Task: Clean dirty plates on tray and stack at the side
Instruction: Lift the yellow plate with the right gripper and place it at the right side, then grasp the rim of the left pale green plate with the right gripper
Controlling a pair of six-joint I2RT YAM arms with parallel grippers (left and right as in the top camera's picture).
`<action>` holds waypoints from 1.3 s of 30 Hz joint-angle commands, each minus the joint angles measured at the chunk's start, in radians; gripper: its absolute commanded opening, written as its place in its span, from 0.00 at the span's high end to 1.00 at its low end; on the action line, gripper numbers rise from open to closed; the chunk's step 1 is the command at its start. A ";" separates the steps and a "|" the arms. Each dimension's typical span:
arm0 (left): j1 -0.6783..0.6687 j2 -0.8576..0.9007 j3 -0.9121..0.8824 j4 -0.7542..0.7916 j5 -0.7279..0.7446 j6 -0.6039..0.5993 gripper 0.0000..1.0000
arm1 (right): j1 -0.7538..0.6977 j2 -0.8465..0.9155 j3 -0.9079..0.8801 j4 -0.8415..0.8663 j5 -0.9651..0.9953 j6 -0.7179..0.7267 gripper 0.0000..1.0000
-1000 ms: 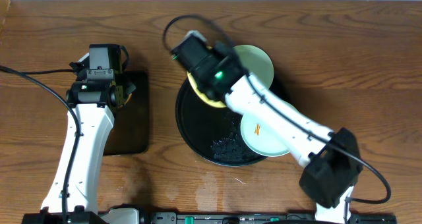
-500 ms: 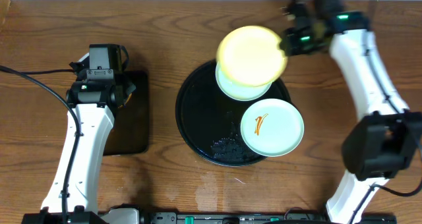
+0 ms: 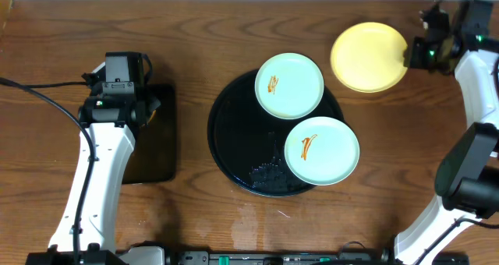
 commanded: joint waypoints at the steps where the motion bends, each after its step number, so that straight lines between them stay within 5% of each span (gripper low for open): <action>1: 0.005 -0.008 0.015 0.001 -0.006 0.007 0.93 | -0.032 0.036 -0.055 0.055 0.008 0.083 0.99; 2: 0.005 -0.007 0.014 0.001 -0.006 0.007 0.92 | -0.036 0.042 -0.069 0.078 0.011 0.093 0.95; 5: 0.005 -0.005 0.014 0.002 -0.006 0.006 0.92 | -0.033 0.064 -0.082 0.108 0.015 0.118 0.34; 7: 0.005 -0.001 0.014 0.002 -0.006 0.007 0.92 | -0.026 0.067 -0.082 0.105 0.006 0.127 0.19; 16: 0.005 0.015 0.014 0.005 -0.005 0.006 0.92 | 0.138 0.061 -0.034 0.103 -0.253 0.136 0.22; 22: 0.005 0.018 0.014 0.005 -0.005 0.006 0.92 | 0.356 0.071 -0.033 0.110 -0.011 0.168 0.18; 25: 0.005 0.018 0.014 0.004 -0.005 0.006 0.92 | 0.467 0.080 -0.034 0.106 0.271 0.347 0.15; 31: 0.005 0.018 0.014 -0.002 -0.005 0.006 0.92 | 0.533 0.082 -0.034 0.080 0.337 0.464 0.37; 39: 0.005 0.018 0.014 0.000 -0.005 0.006 0.92 | 0.542 0.086 -0.054 0.006 0.336 0.465 0.45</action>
